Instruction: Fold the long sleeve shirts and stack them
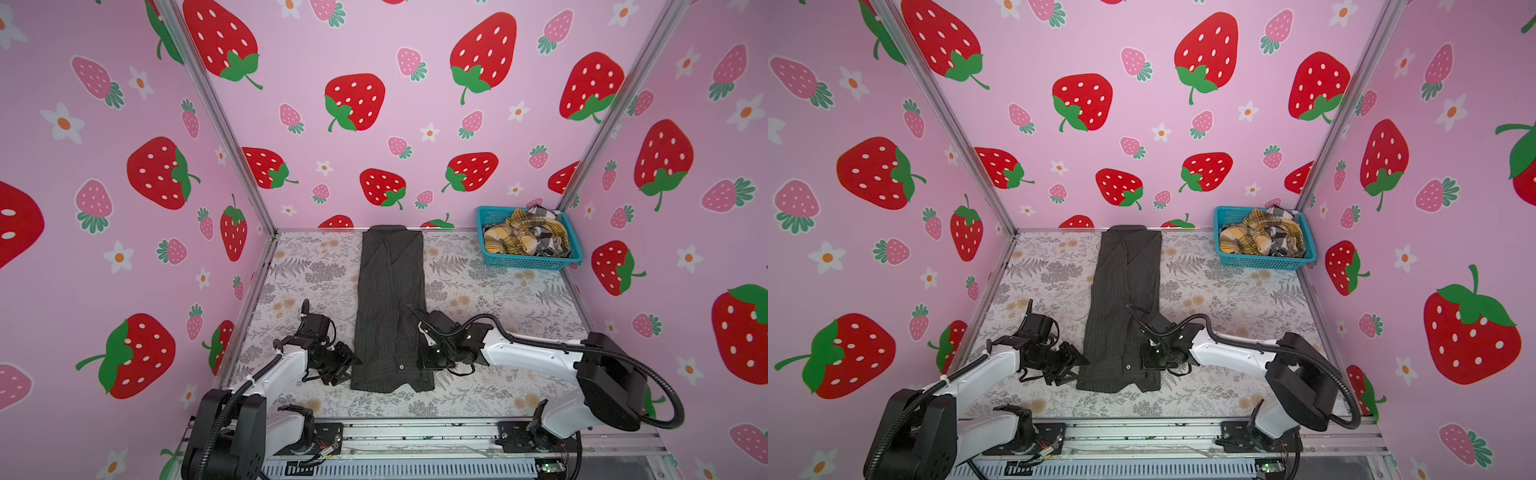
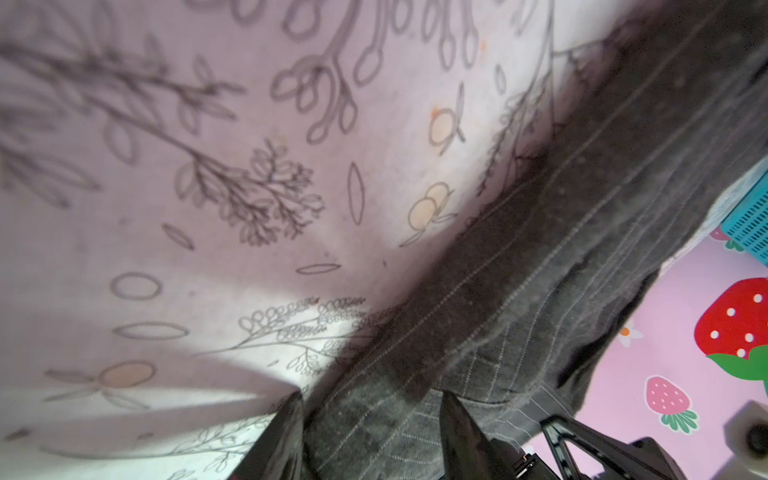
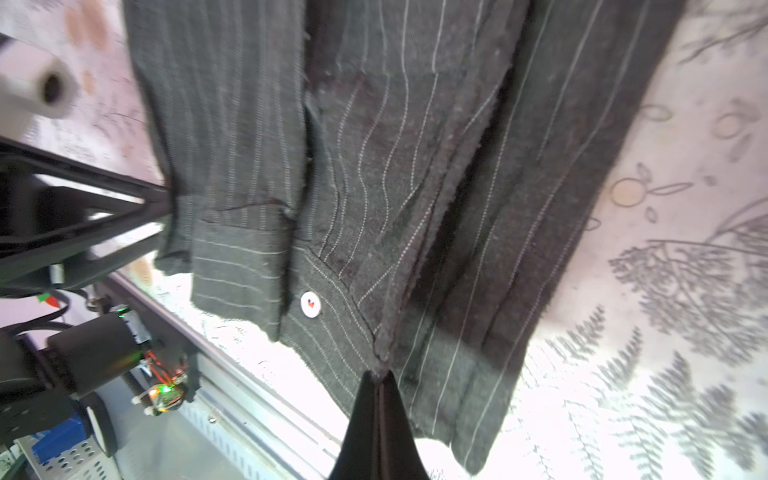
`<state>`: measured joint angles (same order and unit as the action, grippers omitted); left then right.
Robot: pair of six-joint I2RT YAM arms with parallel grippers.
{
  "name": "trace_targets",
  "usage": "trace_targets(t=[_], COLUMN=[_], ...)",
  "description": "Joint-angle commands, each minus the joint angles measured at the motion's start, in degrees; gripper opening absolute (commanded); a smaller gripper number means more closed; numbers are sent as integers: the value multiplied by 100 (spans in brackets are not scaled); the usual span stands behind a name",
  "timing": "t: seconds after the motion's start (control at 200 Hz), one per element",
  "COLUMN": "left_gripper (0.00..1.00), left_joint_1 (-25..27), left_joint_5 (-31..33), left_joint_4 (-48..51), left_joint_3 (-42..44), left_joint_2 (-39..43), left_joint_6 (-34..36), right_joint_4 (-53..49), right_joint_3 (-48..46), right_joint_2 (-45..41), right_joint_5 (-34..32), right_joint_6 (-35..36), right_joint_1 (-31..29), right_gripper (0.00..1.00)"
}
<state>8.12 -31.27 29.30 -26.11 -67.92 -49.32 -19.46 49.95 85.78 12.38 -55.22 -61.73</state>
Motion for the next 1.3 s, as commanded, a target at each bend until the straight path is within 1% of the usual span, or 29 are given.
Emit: trace_targets(t=[0.0, 0.225, 0.27, 0.35, 0.375, 0.4, 0.44, 0.465, 0.47, 0.48, 0.485, 0.49, 0.51, 0.525, 0.55, 0.605, 0.665, 0.74, 0.8, 0.9, 0.985, 1.055, 1.085, 1.125, 1.195, 1.296], left_gripper=[54, 54, 54, 57, 58, 60, 63, 64, 64, 64, 64, 64, 65, 65, 66, 66, 66, 65, 64, 63, 62, 63, 63, 63, 62, 53], left_joint_1=[-12, 5, 13, 56, 65, 81, 93, 106, 109, 117, 118, 123, 142, 148, 178, 253, 328, 412, 431, 484, 490, 489, 489, 489, 495, 520], left_joint_5=[377, 366, 363, 331, 331, 338, 357, 358, 362, 366, 362, 364, 367, 367, 376, 400, 586, 841, 930, 995, 928, 648, 486, 332, 173, 172], left_joint_4=[12, 19, 10, -4, 5, 21, 50, 83, 93, 107, 113, 121, 145, 171, 207, 275, 475, 687, 775, 763, 556, 66, -185, -443, -557, -473], left_joint_3=[80, 98, 97, 80, 80, 77, 72, 71, 66, 70, 70, 70, 71, 71, 77, 101, 122, 134, 156, 213, 270, 382, 430, 464, 466, 504], left_joint_2=[-85, -80, -98, -105, -91, -75, -36, -7, -4, 8, 16, 25, 55, 83, 129, 223, 311, 406, 507, 653, 585, 386, 271, 79, -179, -169], left_joint_6=[54, 37, 41, 56, 42, 38, 28, 20, 19, 15, 12, 11, 3, -6, -20, -78, -142, -239, -297, -344, -362, -380, -358, -314, -231, -238], right_joint_4=[-163, 4, 226, 442, 438, 333, 113, -4, -57, -130, -146, -177, -242, -303, -385, -456, -530, -302, 93, 585, 917, 1112, 1151, 1187, 1222, 1297], right_joint_3=[-264, -735, -869, -924, -863, -772, -636, -556, -543, -516, -501, -490, -441, -418, -385, -364, -413, -697, -937, -1115, -1217, -1247, -1241, -1227, -1222, -1275], right_joint_2=[-191, -372, -346, -92, 29, 106, 154, 108, 94, 54, 36, 14, -80, -144, -274, -491, -592, -574, -480, -239, -91, 28, 89, 167, 261, 256], right_joint_5=[-112, -213, -128, 149, 243, 258, 181, 85, 35, 9, -43, -43, -157, -213, -272, -321, -312, -47, 242, 498, 711, 833, 859, 884, 893, 881], right_joint_6=[-233, -504, -549, -477, -405, -342, -265, -226, -221, -212, -206, -203, -191, -173, -151, -103, -24, -5, -41, -100, -110, -112, -111, -103, -118, -181], right_joint_1=[-32, -54, -49, -49, -54, -49, -49, -43, -41, -41, -41, -40, -28, -19, 2, 78, 178, 331, 375, 372, 372, 364, 370, 373, 371, 373], right_gripper=[0, 0, 0, 0, 6, 16, 33, 42, 42, 47, 47, 49, 51, 55, 59, 62, 65, 65, 65, 65, 66, 66, 63, 57, 48, 38])
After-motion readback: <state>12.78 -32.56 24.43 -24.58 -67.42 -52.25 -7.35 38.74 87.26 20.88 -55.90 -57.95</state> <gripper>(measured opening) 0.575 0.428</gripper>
